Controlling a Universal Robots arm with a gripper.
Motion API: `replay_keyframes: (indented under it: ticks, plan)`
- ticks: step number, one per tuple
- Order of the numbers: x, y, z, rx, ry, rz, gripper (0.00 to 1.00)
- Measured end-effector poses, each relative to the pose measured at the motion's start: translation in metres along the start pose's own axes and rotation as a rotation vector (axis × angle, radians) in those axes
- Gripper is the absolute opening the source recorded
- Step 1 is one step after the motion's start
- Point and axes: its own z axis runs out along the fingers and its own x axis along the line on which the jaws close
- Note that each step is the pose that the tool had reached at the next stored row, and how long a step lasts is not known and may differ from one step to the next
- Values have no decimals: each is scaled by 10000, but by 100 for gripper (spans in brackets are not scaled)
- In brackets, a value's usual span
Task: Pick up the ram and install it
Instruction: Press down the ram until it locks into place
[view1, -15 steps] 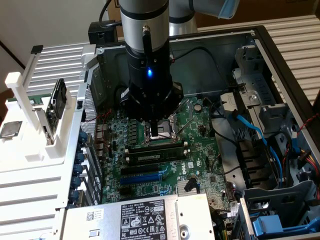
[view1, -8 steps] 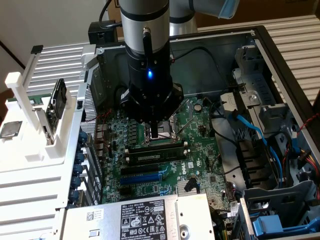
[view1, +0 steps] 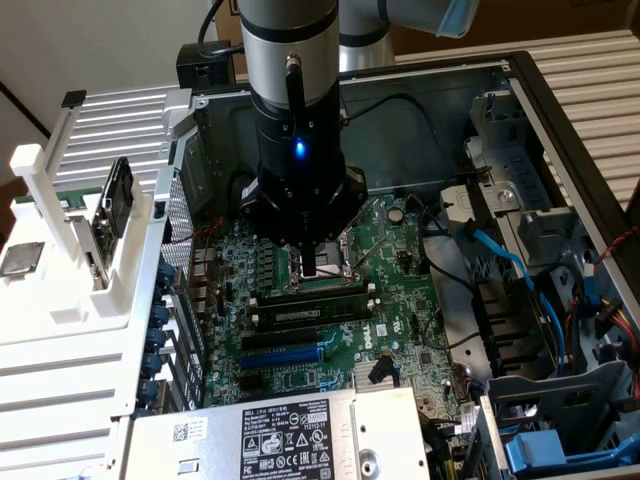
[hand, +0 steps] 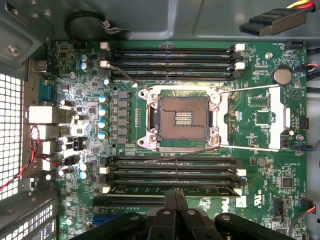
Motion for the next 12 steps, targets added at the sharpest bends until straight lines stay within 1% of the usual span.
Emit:
replay_keyframes:
  ticks: [5, 8, 9, 12]
  plan:
    - [3, 0, 0, 0, 0, 0, 10]
    - [42, -1, 0, 0, -26, -1, 10]
    - [94, -1, 0, -1, -83, -2, 10]
    - [168, -2, 1, -2, -214, -6, 10]
